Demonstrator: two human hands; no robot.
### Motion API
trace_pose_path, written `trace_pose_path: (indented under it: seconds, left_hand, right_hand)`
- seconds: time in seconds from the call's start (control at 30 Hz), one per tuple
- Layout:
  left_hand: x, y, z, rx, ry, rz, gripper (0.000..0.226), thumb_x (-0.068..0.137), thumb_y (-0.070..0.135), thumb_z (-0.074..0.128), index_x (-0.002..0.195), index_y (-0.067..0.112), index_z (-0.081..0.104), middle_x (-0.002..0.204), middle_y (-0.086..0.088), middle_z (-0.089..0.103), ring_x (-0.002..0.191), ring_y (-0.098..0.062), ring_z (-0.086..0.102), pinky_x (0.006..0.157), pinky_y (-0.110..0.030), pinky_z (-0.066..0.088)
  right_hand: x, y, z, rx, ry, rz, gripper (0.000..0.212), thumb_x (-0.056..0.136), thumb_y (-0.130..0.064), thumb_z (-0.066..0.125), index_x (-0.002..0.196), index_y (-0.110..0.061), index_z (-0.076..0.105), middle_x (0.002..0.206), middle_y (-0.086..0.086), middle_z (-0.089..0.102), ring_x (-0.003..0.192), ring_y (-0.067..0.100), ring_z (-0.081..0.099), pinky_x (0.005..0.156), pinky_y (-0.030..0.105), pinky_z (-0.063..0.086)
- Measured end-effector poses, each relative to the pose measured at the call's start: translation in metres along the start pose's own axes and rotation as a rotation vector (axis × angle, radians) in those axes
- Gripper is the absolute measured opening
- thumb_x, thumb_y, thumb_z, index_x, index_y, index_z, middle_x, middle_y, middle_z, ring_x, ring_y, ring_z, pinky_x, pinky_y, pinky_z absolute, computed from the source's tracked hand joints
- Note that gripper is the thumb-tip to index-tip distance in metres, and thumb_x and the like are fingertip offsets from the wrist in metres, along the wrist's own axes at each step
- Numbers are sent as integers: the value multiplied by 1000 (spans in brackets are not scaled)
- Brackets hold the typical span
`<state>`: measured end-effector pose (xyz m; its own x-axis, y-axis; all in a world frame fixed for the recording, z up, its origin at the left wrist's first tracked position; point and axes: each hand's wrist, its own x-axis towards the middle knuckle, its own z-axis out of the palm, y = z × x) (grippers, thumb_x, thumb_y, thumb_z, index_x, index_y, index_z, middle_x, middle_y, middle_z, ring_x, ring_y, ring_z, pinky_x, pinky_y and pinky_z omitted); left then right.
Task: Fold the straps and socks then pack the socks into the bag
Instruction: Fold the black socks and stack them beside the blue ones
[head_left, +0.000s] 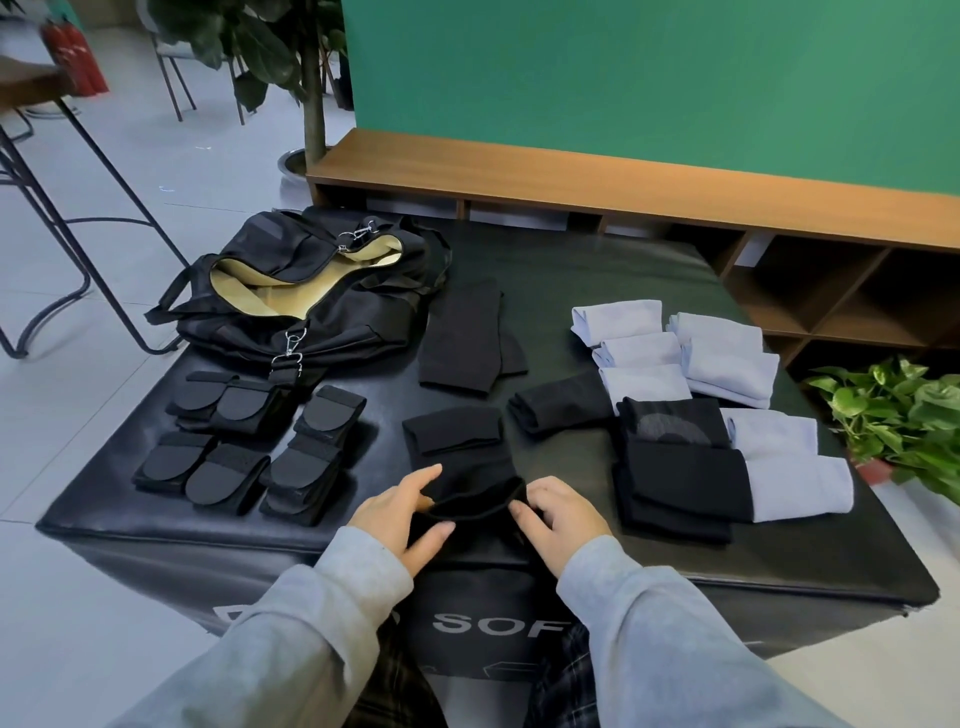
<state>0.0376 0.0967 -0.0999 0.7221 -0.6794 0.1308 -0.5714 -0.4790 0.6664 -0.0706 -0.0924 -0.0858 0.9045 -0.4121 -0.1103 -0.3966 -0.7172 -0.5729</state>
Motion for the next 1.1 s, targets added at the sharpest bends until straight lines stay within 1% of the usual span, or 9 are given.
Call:
trace_pose_path:
  seconds: [0.13,0.23,0.47,0.6,0.73,0.83,0.9,0.97,1.1]
  left_hand:
    - [9,2,2,-22,-2,-122,61,87,39,58,141,32,30,123,-1,55,118,-19,50,99,-29,39]
    - [13,-1,5,-3,40,-146,56,89,34,57,139,28,35,99,4,53,97,-18,53,88,-26,41]
    - [14,-9,9,-25,172,-76,36,81,6,62,113,18,51,66,12,41,75,-12,51,72,-37,50]
    - [12,-22,7,55,180,133,28,78,14,49,96,35,44,70,18,32,68,-4,41,61,-24,45]
    - [16,-22,7,30,216,263,33,71,17,38,94,34,54,88,25,32,88,1,35,85,-3,30]
    - [15,-26,11,40,237,378,35,72,14,38,94,34,57,110,14,47,107,-12,44,93,-14,35]
    - [13,-29,12,88,223,433,27,75,26,49,100,33,56,117,15,49,113,-15,44,85,-30,44]
    - [14,-27,11,153,183,420,38,70,45,55,106,33,53,119,18,48,114,-13,43,77,-34,45]
    - [19,-22,14,250,148,363,42,65,46,49,105,31,50,114,14,55,109,-12,44,72,-31,45]
  right_hand:
    - [6,-11,-7,-45,-11,79,27,93,-50,43,75,-30,47,86,-17,48,67,0,45,65,18,33]
    - [10,-16,-9,-77,-3,134,34,96,-47,39,83,-21,57,92,-10,55,77,9,52,68,24,40]
    - [10,-13,0,-185,62,168,33,94,-41,39,68,-20,37,89,-6,49,71,18,52,60,25,35]
    - [7,-14,5,-259,98,135,25,95,-39,40,79,-21,38,92,-7,42,58,16,42,54,25,31]
    - [4,-11,7,-217,151,98,13,95,-39,43,88,-28,38,102,-14,42,55,10,40,56,23,31]
    - [5,-5,12,-218,214,20,9,94,-34,46,97,-28,52,106,-16,47,80,5,48,63,20,35]
    - [6,-2,18,-220,320,-76,12,87,-33,52,93,-26,59,104,-15,53,94,8,48,68,20,40]
    - [6,2,21,-231,389,-185,21,77,-39,50,90,-25,61,106,-11,57,99,11,44,78,24,42]
    - [2,0,19,-285,248,-331,43,69,-41,49,110,-26,51,127,-10,49,118,12,41,99,26,32]
